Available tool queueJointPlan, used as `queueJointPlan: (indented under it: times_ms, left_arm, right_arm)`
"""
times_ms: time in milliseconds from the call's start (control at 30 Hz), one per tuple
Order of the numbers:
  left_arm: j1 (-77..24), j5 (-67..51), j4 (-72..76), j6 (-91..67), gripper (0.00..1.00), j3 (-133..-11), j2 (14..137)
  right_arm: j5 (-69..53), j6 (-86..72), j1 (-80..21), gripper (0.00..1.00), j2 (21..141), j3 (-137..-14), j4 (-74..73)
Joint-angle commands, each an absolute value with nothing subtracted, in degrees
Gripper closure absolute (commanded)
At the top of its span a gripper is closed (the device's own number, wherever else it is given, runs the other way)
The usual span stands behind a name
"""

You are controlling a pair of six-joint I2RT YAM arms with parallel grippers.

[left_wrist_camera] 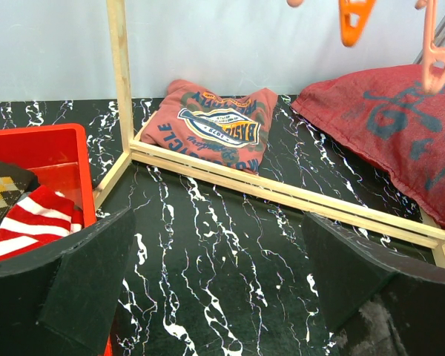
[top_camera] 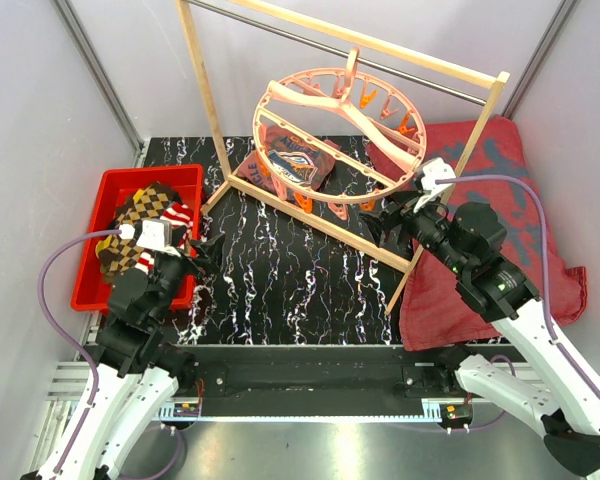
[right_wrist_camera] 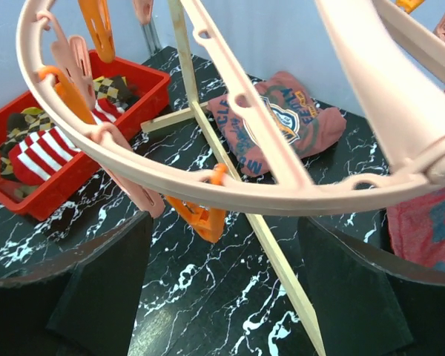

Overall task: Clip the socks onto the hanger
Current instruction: Open the clamp at the hanger.

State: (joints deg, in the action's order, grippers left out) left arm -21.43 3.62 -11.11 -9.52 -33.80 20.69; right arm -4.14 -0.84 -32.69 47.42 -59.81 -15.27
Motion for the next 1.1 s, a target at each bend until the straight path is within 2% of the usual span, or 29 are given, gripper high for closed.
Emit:
queueJointPlan:
  times_ms: [0, 433, 533, 700, 1067]
  left_arm:
    - [-21.53, 2.37, -9.93, -9.93, 0.01, -36.04, 20.13]
    - [-21.62, 2.55, -10.02, -9.93, 0.01, -36.03, 19.69]
    - [-21.53, 2.64, -10.02, -9.93, 0.01, -36.04, 19.60]
    - [-21.53, 2.64, -10.02, -9.93, 0.01, -36.12, 19.60]
    - [-21.53, 2.37, -10.11, -9.93, 0.01, -36.04, 19.78]
  right_arm:
    - [5.00, 2.72, -37.60, 0.13, 47.46, -59.33, -10.81]
    - [19.59, 4.48, -45.44, 0.12, 49.13, -56.60, -3.61]
    - [21.35, 4.57, -45.79, 0.16, 49.13, -56.34, -2.29]
    - [21.71, 4.40, -46.14, 0.23, 49.22, -57.30, -2.99]
    - [16.62, 4.30, -46.14, 0.23, 49.04, -62.05, -11.42]
